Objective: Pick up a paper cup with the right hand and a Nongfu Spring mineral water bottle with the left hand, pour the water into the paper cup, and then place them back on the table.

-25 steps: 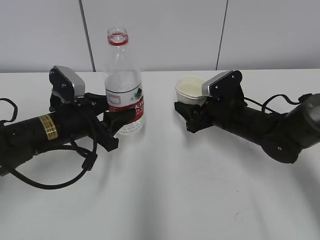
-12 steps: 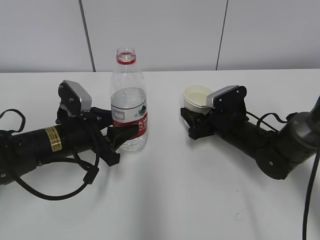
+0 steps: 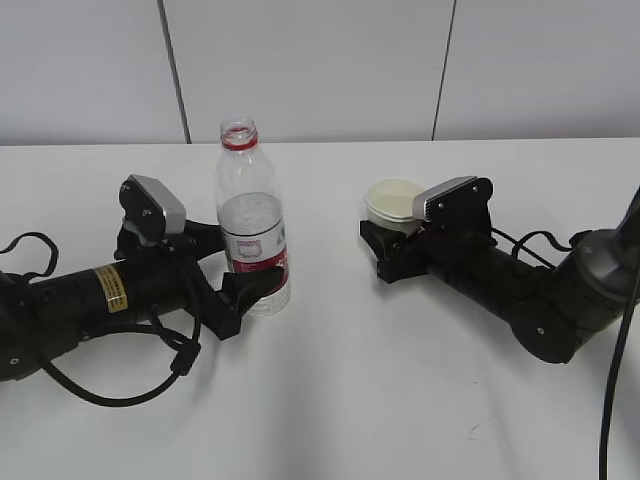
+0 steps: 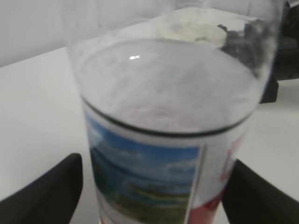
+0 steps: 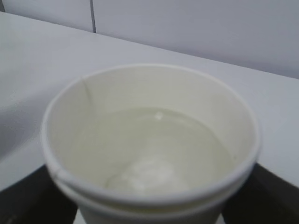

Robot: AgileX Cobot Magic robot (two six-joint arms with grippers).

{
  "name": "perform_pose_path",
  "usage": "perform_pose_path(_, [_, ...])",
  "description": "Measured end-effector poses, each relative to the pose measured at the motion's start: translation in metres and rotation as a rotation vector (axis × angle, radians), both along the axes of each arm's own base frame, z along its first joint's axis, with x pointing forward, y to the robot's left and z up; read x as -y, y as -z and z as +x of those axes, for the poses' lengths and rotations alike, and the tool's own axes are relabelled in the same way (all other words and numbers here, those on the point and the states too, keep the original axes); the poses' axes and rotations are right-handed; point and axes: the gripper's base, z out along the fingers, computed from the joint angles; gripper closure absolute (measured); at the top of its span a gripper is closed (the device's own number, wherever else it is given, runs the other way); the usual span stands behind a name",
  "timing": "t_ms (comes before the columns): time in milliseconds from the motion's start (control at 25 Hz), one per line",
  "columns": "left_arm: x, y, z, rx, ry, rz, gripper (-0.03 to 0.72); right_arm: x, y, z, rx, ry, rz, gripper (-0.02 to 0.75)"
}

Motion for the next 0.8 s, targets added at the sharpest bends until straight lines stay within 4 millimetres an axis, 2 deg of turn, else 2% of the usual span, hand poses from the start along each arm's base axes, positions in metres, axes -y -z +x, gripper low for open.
perform_pose_path(200, [0.0, 0.0, 0.0, 0.0, 0.003, 0.001, 0.126, 0.002, -0.002, 0.001, 0.017, 0.023, 0.015, 0.085])
perform_pose_path(360, [-0.004, 0.001, -0.001, -0.007, -0.007, 0.003, 0.123, 0.004, 0.004, -0.007, -0.016, 0.029, 0.011, 0.083])
perform_pose_path(600, [-0.022, 0.012, -0.019, -0.081, -0.062, 0.03, 0.123, 0.009, 0.018, -0.027, -0.096, 0.047, -0.002, 0.083])
perform_pose_path(800, [-0.035, 0.002, -0.025, -0.04, -0.171, 0.055, 0.123, 0.016, 0.025, -0.043, -0.138, 0.086, 0.0, 0.087])
